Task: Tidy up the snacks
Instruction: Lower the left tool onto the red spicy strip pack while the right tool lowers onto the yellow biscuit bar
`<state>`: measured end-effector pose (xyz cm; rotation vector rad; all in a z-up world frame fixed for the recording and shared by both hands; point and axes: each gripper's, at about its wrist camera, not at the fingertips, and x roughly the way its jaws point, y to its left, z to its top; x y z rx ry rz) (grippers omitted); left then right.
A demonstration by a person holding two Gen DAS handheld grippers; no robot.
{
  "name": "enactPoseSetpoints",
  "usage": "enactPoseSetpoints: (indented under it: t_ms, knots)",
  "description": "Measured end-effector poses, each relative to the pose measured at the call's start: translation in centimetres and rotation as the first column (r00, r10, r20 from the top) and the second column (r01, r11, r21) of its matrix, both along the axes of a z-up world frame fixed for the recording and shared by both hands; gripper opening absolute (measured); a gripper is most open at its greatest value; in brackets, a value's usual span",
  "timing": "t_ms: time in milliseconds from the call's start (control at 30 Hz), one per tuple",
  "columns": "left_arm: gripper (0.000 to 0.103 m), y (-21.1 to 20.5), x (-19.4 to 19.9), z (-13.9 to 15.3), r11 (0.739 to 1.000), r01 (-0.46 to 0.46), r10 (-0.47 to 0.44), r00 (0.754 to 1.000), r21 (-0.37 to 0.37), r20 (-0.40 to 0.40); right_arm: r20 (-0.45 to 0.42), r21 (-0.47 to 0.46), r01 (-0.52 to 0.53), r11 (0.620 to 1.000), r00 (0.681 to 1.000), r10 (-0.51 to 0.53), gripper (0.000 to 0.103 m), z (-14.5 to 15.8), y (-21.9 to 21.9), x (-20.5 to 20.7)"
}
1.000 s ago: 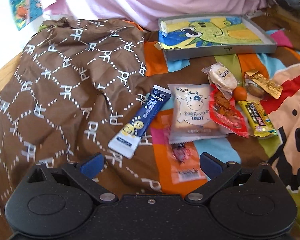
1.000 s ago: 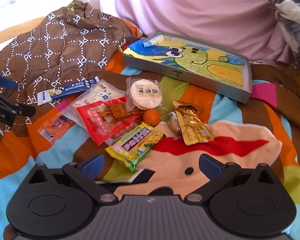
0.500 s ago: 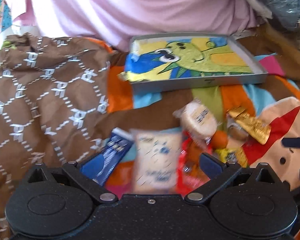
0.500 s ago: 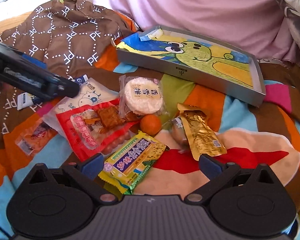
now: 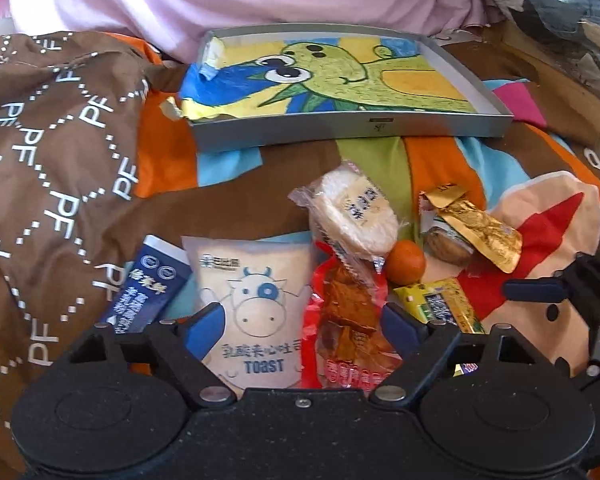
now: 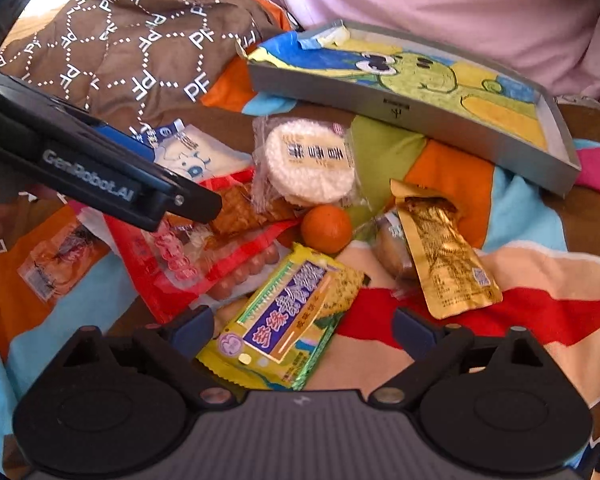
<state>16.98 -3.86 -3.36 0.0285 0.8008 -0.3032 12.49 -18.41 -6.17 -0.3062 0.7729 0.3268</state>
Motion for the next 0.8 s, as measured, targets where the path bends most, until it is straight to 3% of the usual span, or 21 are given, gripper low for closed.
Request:
enactPoseSetpoints:
  t_ms: [200, 533, 700, 800]
  knots:
    - [0.074, -0.2, 0.3, -0.6, 0.998, 0.025, -0.029, 0.998, -0.064, -0.061, -0.015, 0.020, 0.013, 1.000, 1.000, -0.013, 0.082, -0.4, -1.1, -0.2]
    - [0.059, 0.1, 1.0, -0.5, 0.981, -0.011, -0.010, 0.994, -0.195, -0.110, 0.005, 0.026, -0.022, 0.999, 1.000, 0.022, 0.062, -0.1, -1.2, -0.3]
    - [0.038, 0.3, 1.2, -0.4, 0.951, -0.021, -0.030, 0.987, -0.307, -0.160, 0.003, 0.011, -0.012, 1.000, 1.000, 0.012, 0.057, -0.1, -1.4, -0.3]
    - [0.038, 0.3, 1.2, -0.6, 0.932, -0.043, -0.019, 0.985, -0.360, -0.169, -0.005, 0.013, 0.005, 1.000, 1.000, -0.005, 0.057, -0.1, -1.8, -0.1]
